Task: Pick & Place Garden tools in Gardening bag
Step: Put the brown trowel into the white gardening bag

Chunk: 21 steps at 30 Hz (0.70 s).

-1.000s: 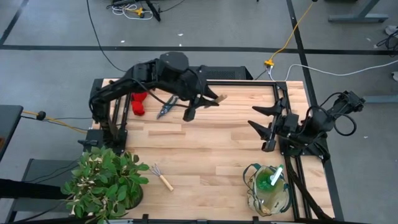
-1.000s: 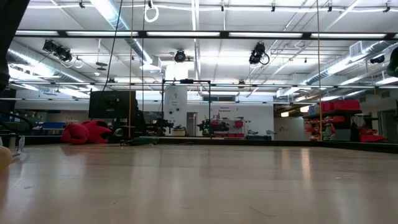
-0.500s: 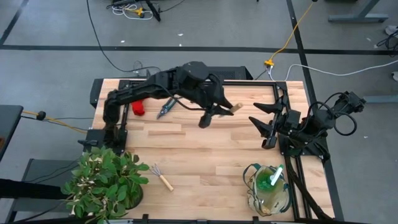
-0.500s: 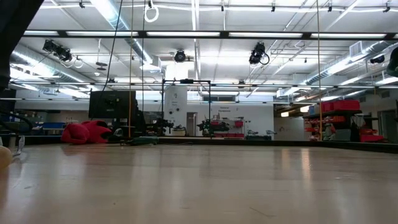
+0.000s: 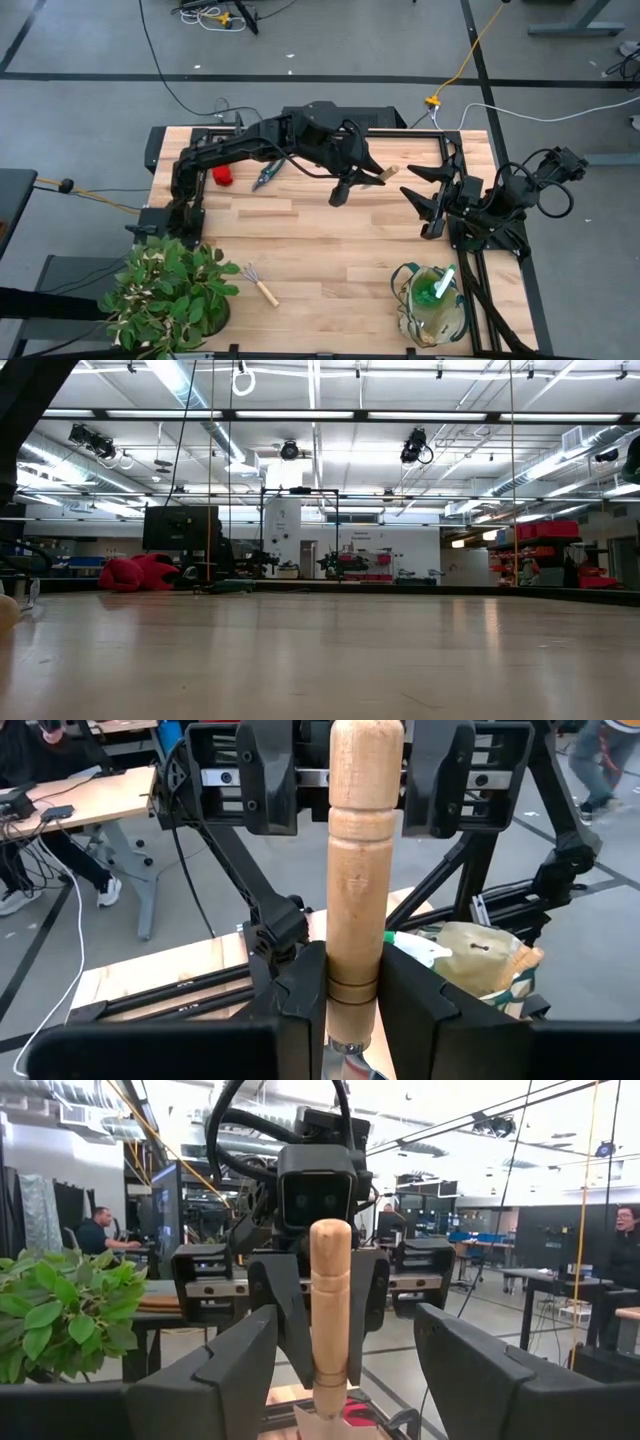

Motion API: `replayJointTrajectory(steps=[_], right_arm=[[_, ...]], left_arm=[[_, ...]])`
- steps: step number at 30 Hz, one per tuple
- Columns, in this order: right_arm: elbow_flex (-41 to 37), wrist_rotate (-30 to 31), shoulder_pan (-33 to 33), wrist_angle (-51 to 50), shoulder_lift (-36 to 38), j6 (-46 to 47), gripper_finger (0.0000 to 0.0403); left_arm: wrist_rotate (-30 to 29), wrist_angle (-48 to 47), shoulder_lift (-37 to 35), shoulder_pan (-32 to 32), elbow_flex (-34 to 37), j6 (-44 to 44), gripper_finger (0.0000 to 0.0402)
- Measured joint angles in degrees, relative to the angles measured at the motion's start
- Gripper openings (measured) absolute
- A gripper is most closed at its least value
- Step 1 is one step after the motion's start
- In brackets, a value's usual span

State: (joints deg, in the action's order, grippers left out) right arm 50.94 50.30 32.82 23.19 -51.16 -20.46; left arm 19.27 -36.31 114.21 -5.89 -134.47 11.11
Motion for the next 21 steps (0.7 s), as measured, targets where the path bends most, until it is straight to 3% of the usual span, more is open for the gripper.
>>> replayJointTrajectory(steps=[12,21], right_arm=[[0.0,-0.9,-2.8,-0.1,0.0,2.5,0.024],[0.0,-10.8,-8.7,0.0,-1.1,6.7,0.024]], left_arm=[[-0.2,0.1,0.0,0.0,0.0,0.1,0.0076],[-0.2,0.1,0.0,0.0,0.0,0.1,0.0076]])
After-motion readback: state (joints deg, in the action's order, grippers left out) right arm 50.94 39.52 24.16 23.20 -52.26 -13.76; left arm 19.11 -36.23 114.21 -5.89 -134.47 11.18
